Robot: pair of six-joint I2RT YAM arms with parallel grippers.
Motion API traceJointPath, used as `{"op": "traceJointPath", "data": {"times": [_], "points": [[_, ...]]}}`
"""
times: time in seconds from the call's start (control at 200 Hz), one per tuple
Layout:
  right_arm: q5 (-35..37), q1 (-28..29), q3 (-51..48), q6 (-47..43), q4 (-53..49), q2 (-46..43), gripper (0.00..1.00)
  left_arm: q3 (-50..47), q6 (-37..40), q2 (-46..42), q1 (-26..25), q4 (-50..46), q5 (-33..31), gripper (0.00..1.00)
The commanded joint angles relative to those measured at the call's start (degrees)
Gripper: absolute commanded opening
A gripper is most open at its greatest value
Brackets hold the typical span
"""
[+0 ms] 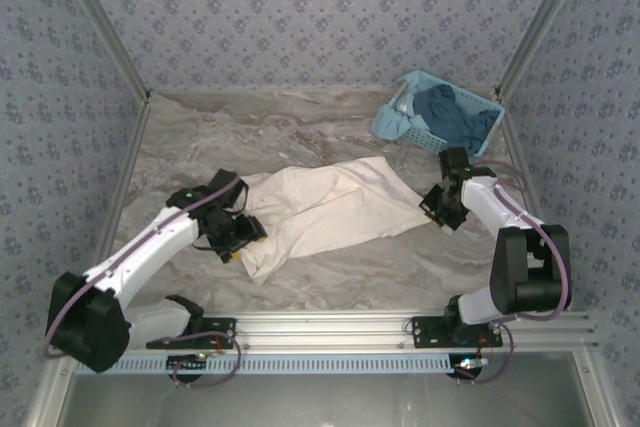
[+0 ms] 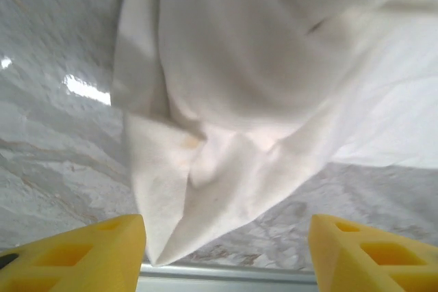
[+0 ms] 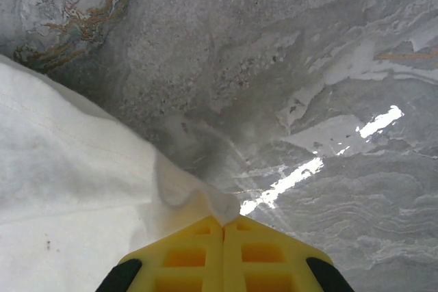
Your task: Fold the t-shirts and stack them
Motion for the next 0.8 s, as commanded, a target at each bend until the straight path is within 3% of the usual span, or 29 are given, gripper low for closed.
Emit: {"op": "traceJointPath", "data": {"times": [0.0,0.145,0.28,0.36,0.5,0.794], "points": [[1.1,-0.4,1.7,-1.3,-1.8,1.0,0.00,-1.3,0.7,0.2,6.0,-1.4,-2.3,0.62],[0.3,-0.4,1.8,-1.5,-1.1,1.1,0.00,-1.9,2.9,6.3,11.4,11.5,0.7,0.61],[-0.2,-0.4,1.4,-1.8,-0.8,0.7,0.00,1.7,8.3,15.0,11.6,19.1,2.3,0.53],[-0.7,-0.3,1.0,-1.9,-0.7,0.3,0.00,3.7,11.4,20.2,11.5,17.8,2.4,0.39],[-0.8,-0.2,1.5,-1.8,-0.1,-0.5,0.00,6.1,14.8,23.7,11.8,15.3,-1.1,0.00],[0.8,-1.2,7.9,-4.3,-4.0,-0.7,0.00,21.1,14.5,14.8,11.2,-3.7,-15.2,0.00]]}}
